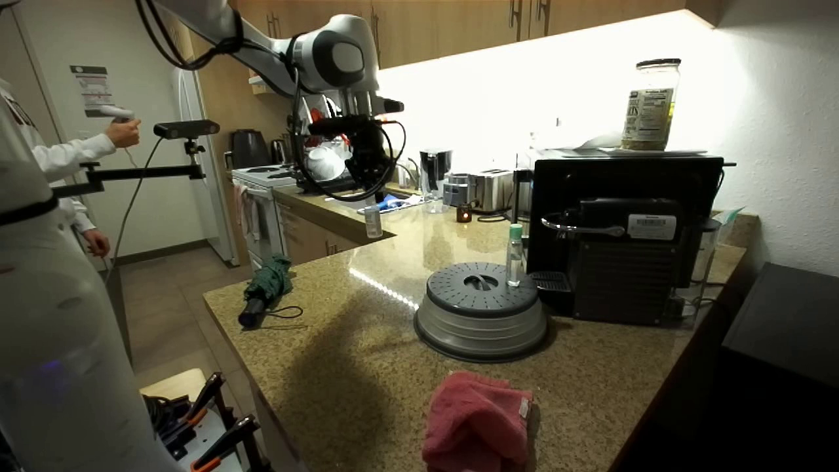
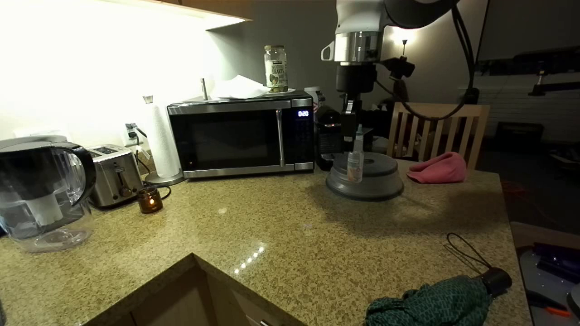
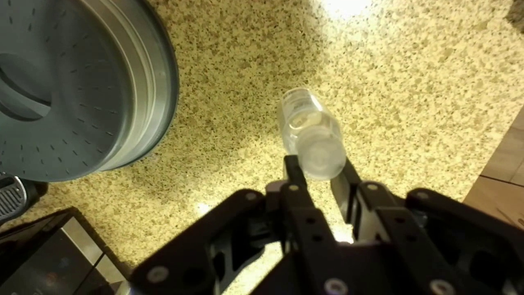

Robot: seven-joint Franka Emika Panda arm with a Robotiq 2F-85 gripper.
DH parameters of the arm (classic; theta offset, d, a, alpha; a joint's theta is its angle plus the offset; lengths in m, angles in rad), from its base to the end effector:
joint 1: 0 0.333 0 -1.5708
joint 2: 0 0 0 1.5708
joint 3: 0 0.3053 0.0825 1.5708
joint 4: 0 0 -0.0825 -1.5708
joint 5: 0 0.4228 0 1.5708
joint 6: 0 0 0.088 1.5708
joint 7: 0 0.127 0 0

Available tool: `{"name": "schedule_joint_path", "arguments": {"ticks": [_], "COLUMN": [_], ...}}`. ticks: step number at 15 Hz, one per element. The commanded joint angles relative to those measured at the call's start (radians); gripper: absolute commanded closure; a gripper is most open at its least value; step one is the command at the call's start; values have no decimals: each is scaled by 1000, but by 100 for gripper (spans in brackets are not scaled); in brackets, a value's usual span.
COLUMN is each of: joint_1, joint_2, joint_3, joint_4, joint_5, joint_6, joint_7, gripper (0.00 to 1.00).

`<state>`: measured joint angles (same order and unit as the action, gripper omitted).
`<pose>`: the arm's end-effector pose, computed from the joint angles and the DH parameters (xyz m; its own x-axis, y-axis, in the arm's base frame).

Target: Pick up the bottle and put it on the counter

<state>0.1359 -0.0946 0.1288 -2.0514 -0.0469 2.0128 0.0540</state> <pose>0.5519 0.1469 0.4398 0.9719 0.2285 0.0574 0.2256 -0.9728 0.0525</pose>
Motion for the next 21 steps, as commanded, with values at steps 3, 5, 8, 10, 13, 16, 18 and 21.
{"name": "schedule_joint_path", "arguments": {"ticks": [3,5,8,10,13,16,18,21], "joint_1": [11,13,14,15,16,17,17,17], "joint_2": [39,56,79,93,113,136,156,185], "joint_3": [18,19,19,20,21,23,24,23], "joint_4": [1,4,4,4,1,-8,-12,-9], "joint_5": [29,34,40,45,51,44,38,38], "joint_6": [53,63,73,78,88,109,120,132], "joint_7": [-7,-4,-3,-6,-7,-6,-3,-2], "gripper": [92,92,92,92,92,92,92,92]}}
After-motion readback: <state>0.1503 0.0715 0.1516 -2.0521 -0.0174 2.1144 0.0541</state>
